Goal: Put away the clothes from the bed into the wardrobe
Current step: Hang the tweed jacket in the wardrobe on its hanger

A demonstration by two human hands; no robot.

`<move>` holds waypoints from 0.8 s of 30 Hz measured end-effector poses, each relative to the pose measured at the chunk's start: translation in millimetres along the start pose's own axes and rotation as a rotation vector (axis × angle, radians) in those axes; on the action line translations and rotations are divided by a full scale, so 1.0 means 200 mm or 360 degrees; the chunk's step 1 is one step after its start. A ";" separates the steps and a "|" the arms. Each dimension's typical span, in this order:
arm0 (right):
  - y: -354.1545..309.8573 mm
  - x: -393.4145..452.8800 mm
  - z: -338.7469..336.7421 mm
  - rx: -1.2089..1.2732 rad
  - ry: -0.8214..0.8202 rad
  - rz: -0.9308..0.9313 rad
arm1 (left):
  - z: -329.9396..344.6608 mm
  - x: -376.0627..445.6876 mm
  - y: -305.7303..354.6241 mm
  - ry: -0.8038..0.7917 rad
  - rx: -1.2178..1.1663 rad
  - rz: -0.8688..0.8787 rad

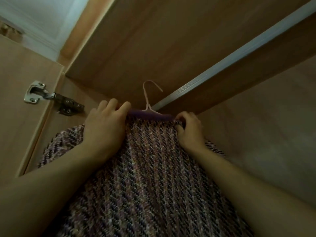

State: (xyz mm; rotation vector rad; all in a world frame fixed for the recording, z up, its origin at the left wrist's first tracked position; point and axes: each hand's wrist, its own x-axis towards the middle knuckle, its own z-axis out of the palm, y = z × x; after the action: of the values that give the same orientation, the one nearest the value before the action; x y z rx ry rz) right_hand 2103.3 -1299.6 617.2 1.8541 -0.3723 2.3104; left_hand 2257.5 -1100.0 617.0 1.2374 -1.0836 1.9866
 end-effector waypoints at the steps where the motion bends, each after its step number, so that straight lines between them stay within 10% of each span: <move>1: 0.02 0.00 0.04 0.0010 -0.0003 0.0004 | 0.03 -0.01 0.00 0.0020 0.0007 0.0034; 15: 0.31 -0.32 0.28 0.0121 -0.0454 0.0096 | 0.25 -0.32 0.08 -0.0274 0.0353 0.0297; 24: 0.36 -0.80 0.30 -0.0393 -0.0994 0.0308 | 0.05 -0.77 0.20 -0.0995 0.0463 0.0324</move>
State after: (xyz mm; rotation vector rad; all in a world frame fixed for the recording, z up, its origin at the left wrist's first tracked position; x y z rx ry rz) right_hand 2174.9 -1380.3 466.4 2.4451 -0.8982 1.6205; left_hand 2294.5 -1135.4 466.7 2.0686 -1.2695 2.0043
